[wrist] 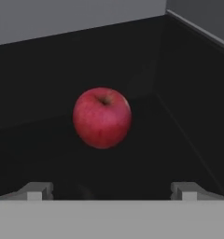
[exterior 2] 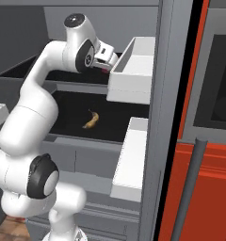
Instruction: Retrieve the apple and banana from the fridge and place them into the bowl on the dining table.
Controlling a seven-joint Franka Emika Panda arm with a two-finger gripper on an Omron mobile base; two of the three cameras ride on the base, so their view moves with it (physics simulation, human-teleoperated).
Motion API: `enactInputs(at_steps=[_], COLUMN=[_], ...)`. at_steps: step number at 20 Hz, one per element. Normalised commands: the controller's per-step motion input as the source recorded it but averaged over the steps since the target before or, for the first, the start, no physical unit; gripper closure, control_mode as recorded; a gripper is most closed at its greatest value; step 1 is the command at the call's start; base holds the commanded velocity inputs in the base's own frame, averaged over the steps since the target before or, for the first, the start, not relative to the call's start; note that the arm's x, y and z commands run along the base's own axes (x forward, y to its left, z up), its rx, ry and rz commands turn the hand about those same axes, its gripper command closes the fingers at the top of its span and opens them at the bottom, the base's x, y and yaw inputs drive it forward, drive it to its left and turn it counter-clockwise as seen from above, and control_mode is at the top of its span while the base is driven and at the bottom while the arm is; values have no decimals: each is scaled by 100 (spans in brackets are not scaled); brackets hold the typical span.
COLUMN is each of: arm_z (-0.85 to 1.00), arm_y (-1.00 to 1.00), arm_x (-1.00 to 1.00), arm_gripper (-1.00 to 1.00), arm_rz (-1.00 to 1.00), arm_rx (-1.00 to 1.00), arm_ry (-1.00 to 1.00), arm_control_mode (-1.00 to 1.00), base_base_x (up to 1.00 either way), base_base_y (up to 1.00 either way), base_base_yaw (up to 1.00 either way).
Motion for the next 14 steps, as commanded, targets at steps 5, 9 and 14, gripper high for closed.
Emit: enactInputs(at_steps=[5,9,14], arm_z=[-17,-16,-11], arm_y=[0,-1,-11], arm_x=[35,37,37], arm_gripper=[-100,-100,-100], arm_rz=[0,0,0], arm_rx=[0,0,0], arm_ry=[-1,-4,-4], arm_control_mode=[-100,-100,-100], base_base_x=[0,0,0], base_base_y=[0,0,0], base_base_yaw=[0,0,0])
